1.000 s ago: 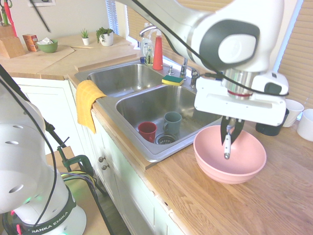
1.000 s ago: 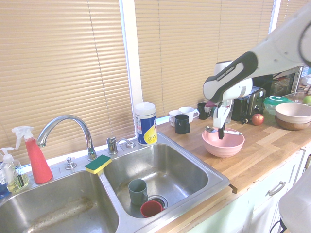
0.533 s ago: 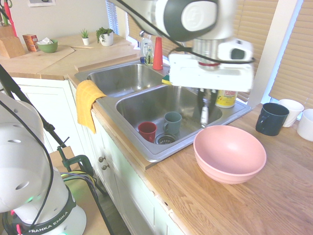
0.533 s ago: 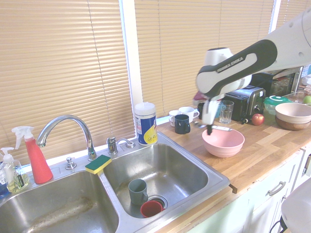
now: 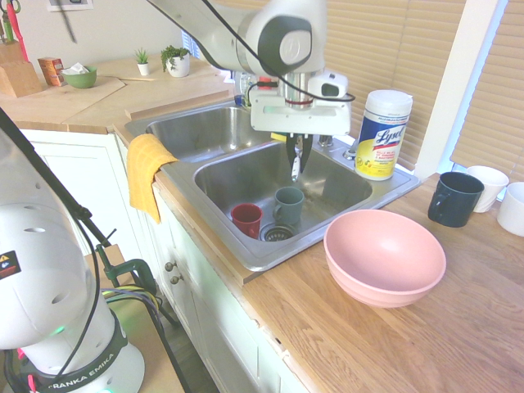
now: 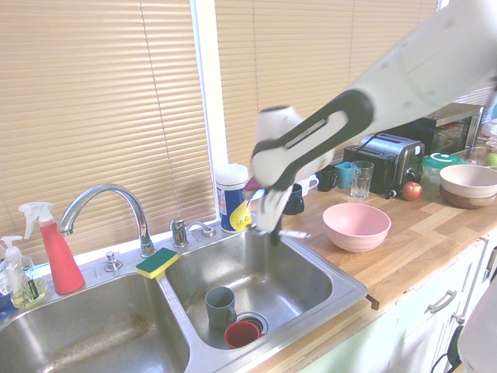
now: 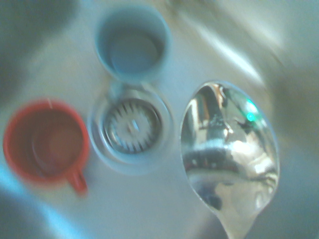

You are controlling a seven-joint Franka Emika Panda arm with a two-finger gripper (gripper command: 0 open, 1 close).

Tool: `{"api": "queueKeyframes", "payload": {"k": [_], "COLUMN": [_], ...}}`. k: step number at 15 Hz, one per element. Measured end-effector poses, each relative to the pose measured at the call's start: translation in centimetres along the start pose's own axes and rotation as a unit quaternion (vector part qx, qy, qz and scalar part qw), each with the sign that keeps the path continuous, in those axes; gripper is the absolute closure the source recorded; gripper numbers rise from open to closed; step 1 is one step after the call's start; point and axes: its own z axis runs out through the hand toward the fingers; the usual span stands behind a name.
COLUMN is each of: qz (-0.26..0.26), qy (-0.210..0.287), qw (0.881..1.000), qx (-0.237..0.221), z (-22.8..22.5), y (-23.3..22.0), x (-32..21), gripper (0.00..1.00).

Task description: Put the spoon into the sink

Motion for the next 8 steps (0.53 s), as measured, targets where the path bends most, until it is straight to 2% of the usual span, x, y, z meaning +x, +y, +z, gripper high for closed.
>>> {"api": "queueKeyframes", "payload": {"k": [4,8], "qz": [0.009,0.016], "qy": [-0.032,-0.046], "qw": [0.999,0.998], "qx": [-0.02,-0.025], "z": [9.2,13.1], "y": [-3.3,-5.1], "x": [1.7,2.6], "gripper": [1.0,1.0]}}
